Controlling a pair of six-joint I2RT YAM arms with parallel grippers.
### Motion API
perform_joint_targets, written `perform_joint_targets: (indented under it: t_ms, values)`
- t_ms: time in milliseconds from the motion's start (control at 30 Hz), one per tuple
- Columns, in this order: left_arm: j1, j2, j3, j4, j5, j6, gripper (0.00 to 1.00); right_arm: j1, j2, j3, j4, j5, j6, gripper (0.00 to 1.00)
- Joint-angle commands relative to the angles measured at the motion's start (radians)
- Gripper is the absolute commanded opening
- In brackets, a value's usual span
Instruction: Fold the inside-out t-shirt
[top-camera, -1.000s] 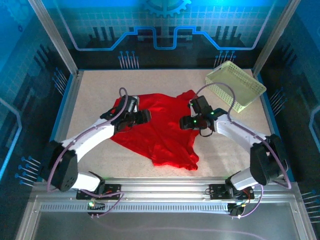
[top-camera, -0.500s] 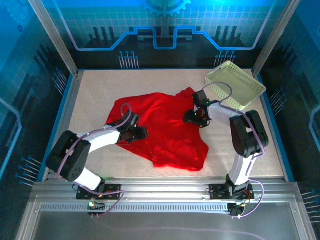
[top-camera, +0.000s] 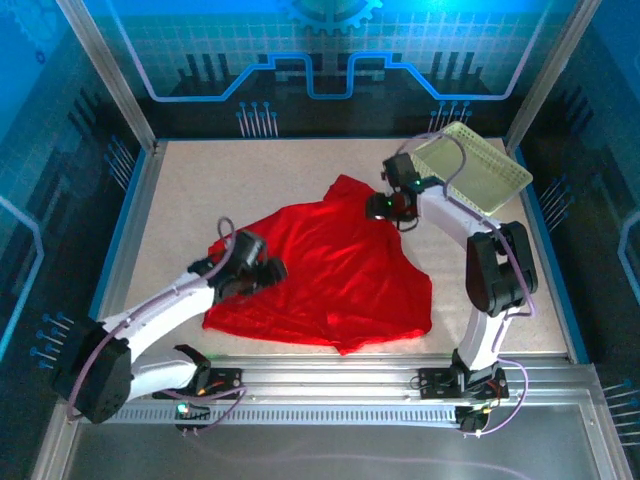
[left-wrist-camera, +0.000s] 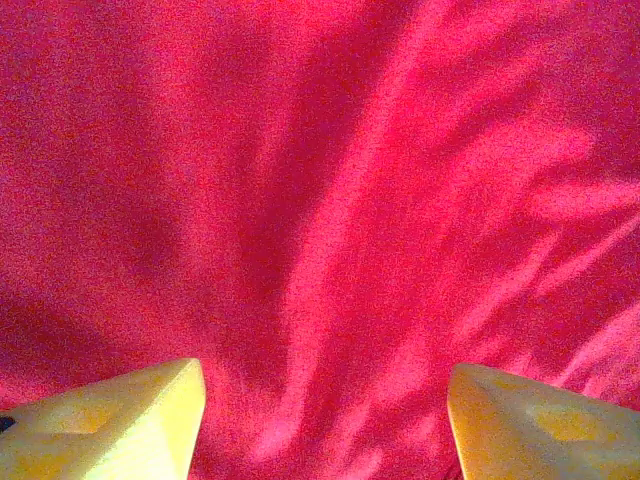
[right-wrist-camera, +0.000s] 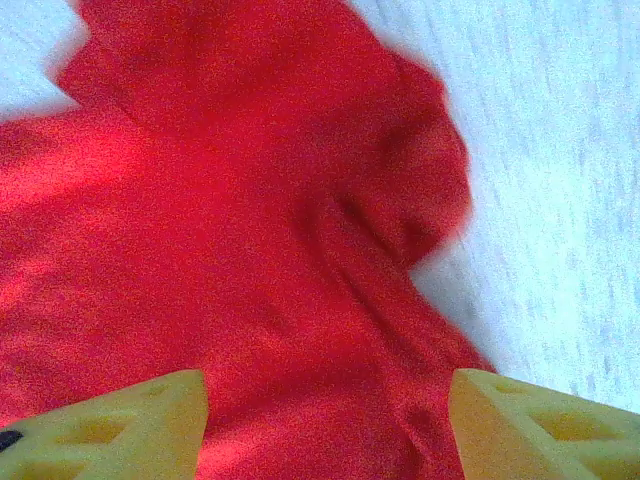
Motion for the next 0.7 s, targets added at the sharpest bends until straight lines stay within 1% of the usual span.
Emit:
perform_joint_targets:
  t_ms: [0,67,133,167,267,367,467,567,667]
  values:
    - [0.125,0.107,0.204,-0.107,-0.072,0.141,0.69,0.011,0.125,0.174,-0.063,0.010,-0.092,0.67]
    - [0.217,0.197,0.297,-0.122,-0.077,0.164,0.70,0.011,0.217,0.300,-0.102,0.019,-0.110,0.70]
    - [0.280,0.269,0.347,-0.115,-0.106,0.179,0.72,0.011,0.303,0.429,-0.138,0.020,-0.139,0.71]
    - [0.309,0.314,0.378,-0.129,-0.133,0.182,0.73,0.013,0.341,0.472,-0.145,0.020,-0.148,0.72]
    - [0.380,0.448,0.445,-0.143,-0.136,0.194,0.75,0.017,0.443,0.619,-0.180,-0.002,-0.171,0.73]
    - [0.412,0.541,0.479,-0.137,-0.121,0.196,0.76,0.036,0.527,0.713,-0.201,-0.011,-0.207,0.73]
    - [0.423,0.606,0.494,-0.132,-0.109,0.195,0.78,0.053,0.609,0.815,-0.258,0.016,-0.217,0.73]
    - [0.432,0.652,0.498,-0.126,-0.093,0.195,0.77,0.055,0.655,0.840,-0.278,0.020,-0.206,0.72]
    - [0.441,0.682,0.498,-0.121,-0.073,0.195,0.72,0.051,0.676,0.838,-0.287,0.028,-0.192,0.68]
